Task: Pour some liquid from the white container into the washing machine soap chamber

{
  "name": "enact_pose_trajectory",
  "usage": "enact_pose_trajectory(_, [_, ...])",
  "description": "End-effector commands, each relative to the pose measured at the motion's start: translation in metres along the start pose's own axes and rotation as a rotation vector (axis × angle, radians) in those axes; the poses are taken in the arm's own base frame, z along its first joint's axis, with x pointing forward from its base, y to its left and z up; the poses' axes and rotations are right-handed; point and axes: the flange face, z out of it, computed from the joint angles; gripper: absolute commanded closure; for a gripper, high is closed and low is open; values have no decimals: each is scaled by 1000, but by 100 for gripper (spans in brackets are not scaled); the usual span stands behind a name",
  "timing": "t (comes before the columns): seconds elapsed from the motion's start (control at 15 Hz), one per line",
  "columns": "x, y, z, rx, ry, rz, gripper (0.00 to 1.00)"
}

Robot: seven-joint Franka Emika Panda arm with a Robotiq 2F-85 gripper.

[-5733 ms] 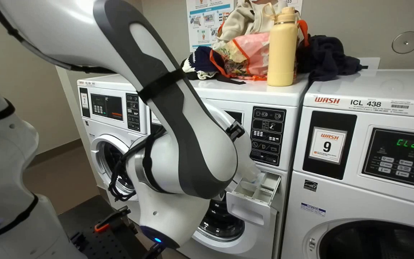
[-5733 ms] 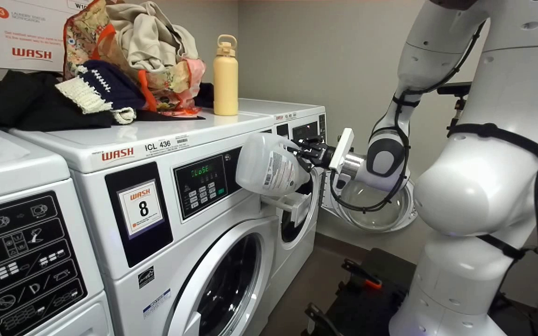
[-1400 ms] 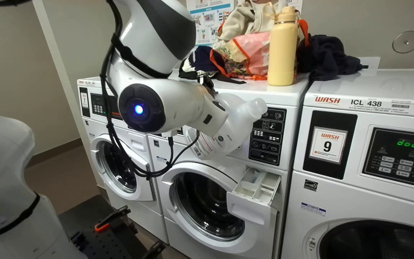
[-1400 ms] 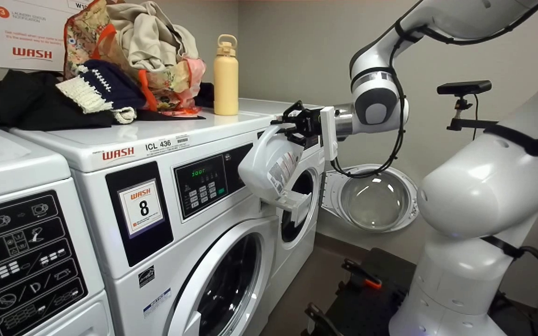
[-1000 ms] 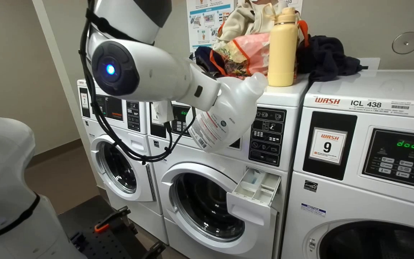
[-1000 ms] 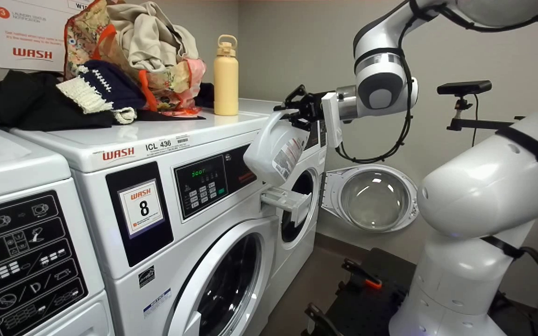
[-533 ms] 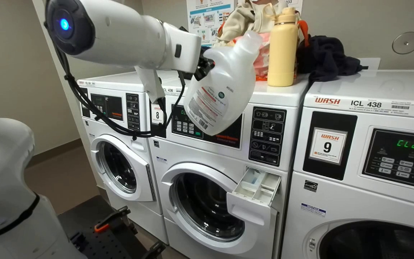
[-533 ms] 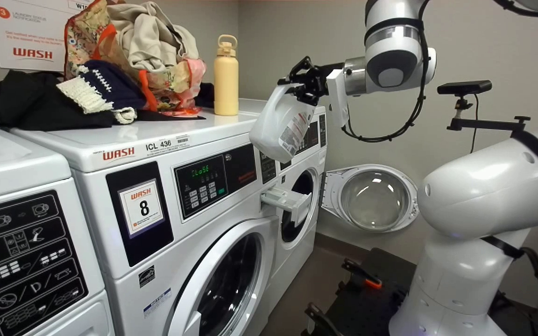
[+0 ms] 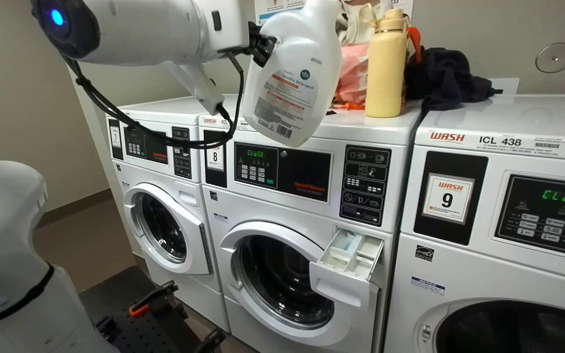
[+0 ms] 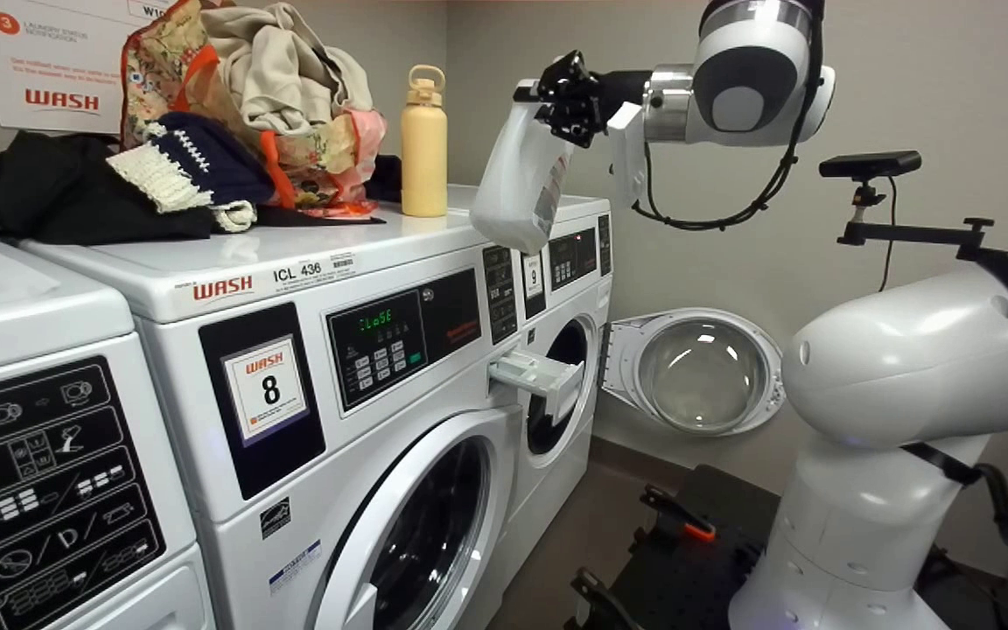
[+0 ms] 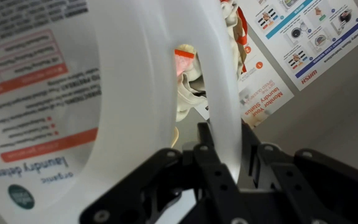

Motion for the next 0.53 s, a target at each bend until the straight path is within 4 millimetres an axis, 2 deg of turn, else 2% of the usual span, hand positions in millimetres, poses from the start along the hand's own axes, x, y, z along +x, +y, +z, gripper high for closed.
enact_pose_trajectory(0.0, [21,-35,15,109,77,-127,93])
enact_pose_trajectory(0.2, [19,-45,31,184,102,-222,93])
enact_pose_trajectory(0.47, [2,-52,62,290,121,-315,93])
